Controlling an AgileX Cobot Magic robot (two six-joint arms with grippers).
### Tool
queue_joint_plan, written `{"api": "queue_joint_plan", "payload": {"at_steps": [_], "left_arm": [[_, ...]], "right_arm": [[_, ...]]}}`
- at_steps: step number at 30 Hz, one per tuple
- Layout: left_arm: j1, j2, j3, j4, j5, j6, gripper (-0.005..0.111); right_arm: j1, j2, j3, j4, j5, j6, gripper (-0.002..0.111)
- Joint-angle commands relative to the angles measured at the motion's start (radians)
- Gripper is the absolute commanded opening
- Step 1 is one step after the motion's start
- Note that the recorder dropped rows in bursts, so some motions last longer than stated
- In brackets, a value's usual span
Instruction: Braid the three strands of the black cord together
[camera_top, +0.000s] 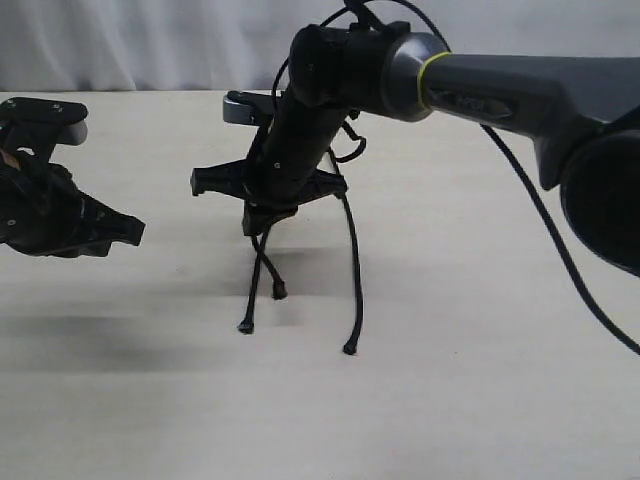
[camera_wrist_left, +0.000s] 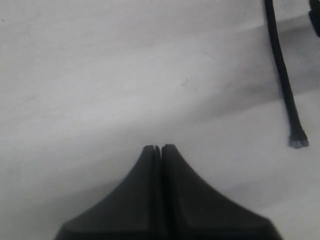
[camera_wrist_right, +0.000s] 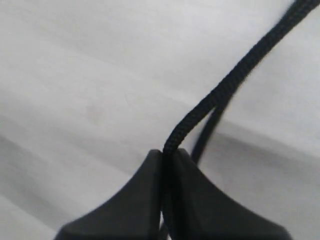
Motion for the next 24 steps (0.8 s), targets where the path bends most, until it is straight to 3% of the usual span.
{"api": "queue_joint_plan", "payload": {"at_steps": [1,6,14,24], "left_arm": [[-0.004,0.003,-0.005,-0.016,-0.013,0.000,0.000],[-0.004,0.003,0.011,-0.051,-0.041,0.000,0.000],[-0.004,0.018,0.032,-0.106,-0.124,0.000,0.000],[-0.002,0.182,-0.073,-0.119,-0.091,0.010,0.000]], "right_arm": [[0.019,0.043,-0.005,0.096,-0.084,0.001,0.004],[0.036,0.094,-0.005,0.142,-0.152,0.013,0.008],[0.030,0.095,-0.025,0.134,-0.131,0.030,0.047],[-0.045,0.064,-0.034,0.070,0.025,0.049,0.047]]}}
